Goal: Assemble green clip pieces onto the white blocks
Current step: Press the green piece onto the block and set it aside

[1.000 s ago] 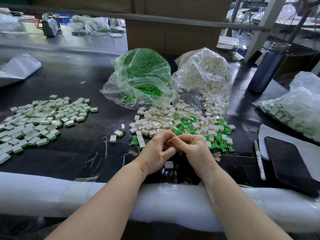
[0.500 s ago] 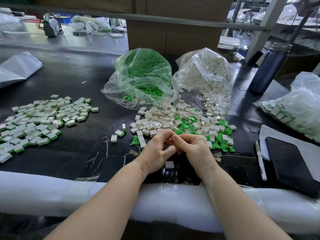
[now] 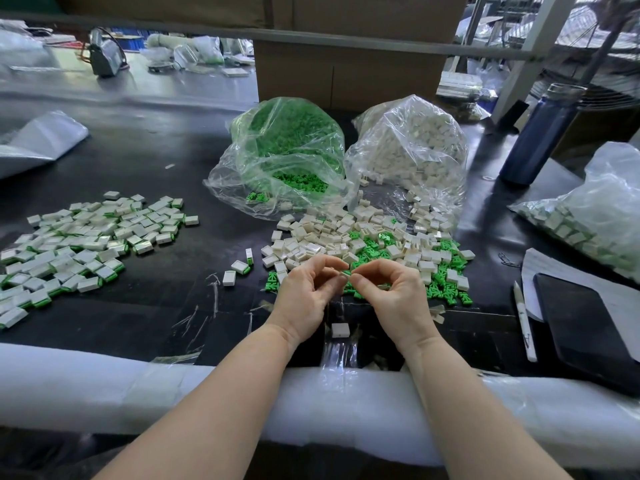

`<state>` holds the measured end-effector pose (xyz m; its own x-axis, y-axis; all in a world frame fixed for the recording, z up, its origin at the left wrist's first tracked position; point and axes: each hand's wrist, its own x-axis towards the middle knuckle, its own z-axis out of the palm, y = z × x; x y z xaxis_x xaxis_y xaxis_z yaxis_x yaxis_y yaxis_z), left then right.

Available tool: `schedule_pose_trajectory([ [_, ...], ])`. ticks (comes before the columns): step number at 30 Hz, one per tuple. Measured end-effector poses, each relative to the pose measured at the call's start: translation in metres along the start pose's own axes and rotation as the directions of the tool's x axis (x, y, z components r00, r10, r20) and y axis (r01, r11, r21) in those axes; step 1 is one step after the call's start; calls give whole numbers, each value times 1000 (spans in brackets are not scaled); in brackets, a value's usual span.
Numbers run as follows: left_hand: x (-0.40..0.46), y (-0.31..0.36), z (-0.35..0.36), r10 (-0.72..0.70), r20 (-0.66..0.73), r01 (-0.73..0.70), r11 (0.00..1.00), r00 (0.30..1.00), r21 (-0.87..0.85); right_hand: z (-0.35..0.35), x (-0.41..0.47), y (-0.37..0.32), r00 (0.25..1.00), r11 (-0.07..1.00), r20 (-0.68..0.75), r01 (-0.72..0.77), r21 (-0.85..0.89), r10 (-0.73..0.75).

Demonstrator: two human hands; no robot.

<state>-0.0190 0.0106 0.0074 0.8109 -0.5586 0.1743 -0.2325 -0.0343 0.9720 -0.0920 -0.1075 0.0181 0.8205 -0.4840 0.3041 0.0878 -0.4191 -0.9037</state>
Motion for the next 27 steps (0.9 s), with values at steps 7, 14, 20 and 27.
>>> schedule_pose_trajectory([
  [7,0,2,2,-72,6,72,984,997,-165,3,0,3,999,997,40,-24,-78,27],
  [14,0,2,1,-18,-52,15,998,998,-54,4,0,7,999,994,52,7,-107,-1],
  [20,-1,3,0,-26,-58,27,999,998,21,3,2,7,998,998,-62,-16,-60,12],
  [27,-4,6,1,-47,25,38,954,999,298,-1,5,9,975,996,-212,-77,-45,65],
])
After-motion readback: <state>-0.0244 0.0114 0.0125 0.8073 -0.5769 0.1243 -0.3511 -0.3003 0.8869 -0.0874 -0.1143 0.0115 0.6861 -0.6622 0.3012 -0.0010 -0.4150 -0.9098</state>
